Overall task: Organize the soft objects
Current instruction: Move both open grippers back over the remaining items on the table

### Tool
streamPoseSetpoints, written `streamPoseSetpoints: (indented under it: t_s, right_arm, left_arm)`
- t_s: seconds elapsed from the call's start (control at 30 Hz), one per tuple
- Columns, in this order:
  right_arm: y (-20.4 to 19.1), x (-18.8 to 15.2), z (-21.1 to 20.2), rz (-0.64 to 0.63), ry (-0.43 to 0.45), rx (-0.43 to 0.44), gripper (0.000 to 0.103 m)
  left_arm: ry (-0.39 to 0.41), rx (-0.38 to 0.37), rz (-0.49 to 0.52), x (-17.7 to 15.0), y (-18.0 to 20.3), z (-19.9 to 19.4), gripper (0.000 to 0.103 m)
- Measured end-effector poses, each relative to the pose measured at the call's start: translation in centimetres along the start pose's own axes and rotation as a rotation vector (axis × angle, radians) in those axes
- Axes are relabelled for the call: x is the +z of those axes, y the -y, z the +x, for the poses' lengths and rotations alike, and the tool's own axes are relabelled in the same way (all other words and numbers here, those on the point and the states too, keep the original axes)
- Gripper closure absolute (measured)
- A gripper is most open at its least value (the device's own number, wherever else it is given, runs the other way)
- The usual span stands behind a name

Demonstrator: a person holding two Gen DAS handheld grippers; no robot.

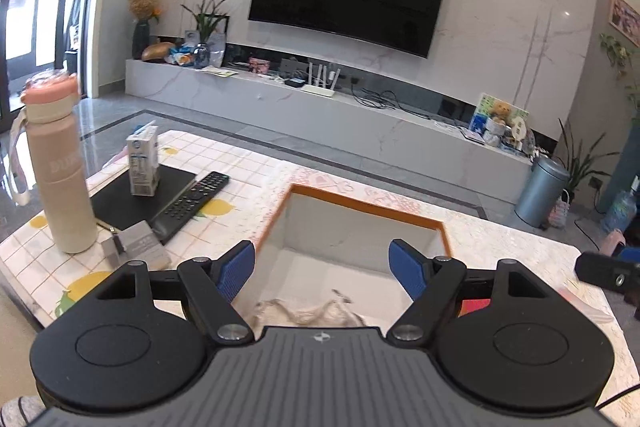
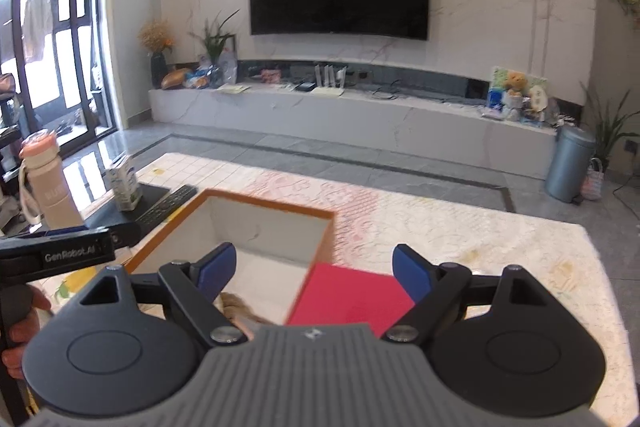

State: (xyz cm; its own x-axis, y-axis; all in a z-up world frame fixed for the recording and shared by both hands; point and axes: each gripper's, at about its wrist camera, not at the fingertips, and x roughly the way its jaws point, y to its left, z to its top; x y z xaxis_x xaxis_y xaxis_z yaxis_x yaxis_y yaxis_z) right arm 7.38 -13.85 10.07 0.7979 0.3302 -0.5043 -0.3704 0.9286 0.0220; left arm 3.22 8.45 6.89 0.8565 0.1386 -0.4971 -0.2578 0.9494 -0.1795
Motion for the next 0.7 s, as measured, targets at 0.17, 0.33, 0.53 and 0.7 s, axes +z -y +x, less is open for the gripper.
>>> streamPoseSetpoints:
  t_s: [0.17, 0.33, 0.53, 0.7]
  right_arm:
    - [4.3, -0.4, -2.3, 0.034, 0.028, -0.086, 0.019]
    - [10.0, -2.1, -3.6, 0.137, 0.026, -0.192, 0.019]
    - [15.8, -4.4, -2.8, 0.204, -0.041, -0.36, 0.018]
    - [19.3, -7.9, 1.2, 0.238, -0.158, -0.392, 0.018]
  left_arm:
    - [-0.016, -0.063, 0.055, 0.2, 3.4, 0.1, 0.013]
    - [-0.018, -0.102, 0.091, 0.6, 7.4, 0.5, 0.013]
    - [-0.03, -0.177, 0.177, 0.4, 13.1, 1.1, 0.013]
    - [-0.089, -0.231, 0.296, -0.6, 18.4, 2.4, 0.013]
